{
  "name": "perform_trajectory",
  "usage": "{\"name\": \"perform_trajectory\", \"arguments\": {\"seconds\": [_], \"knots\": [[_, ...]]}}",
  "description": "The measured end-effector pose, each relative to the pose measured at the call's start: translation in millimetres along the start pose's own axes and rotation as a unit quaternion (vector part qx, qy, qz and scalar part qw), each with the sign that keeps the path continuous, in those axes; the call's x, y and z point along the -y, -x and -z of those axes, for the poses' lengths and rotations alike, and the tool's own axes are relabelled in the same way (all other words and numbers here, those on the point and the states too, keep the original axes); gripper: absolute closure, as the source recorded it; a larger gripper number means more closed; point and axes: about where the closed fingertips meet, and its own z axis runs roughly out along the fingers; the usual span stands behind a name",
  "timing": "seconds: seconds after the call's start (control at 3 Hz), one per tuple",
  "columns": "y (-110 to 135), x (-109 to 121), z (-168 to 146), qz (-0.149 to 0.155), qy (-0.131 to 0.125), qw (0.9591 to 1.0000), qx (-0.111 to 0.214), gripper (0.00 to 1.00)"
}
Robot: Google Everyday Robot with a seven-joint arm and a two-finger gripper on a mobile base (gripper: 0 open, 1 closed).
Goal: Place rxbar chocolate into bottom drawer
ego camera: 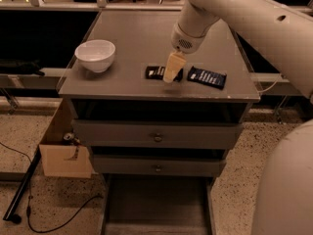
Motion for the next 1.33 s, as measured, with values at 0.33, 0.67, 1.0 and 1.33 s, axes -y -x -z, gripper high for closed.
{"name": "perform_trajectory", "arguments": {"seconds": [0.33,0.67,1.0,1.33], "knots": [[10.8,14.6,-6.6,0.020,0.004,0.9997,-0.014,0.00],[13.3,17.5,-6.3,0.020,0.004,0.9997,-0.011,0.00],[12.7,17.5,-7.3,0.019,0.006,0.9998,-0.008,0.00],[8.7,17.6,-11.4,0.014,0.020,0.9989,0.041,0.00]]}}
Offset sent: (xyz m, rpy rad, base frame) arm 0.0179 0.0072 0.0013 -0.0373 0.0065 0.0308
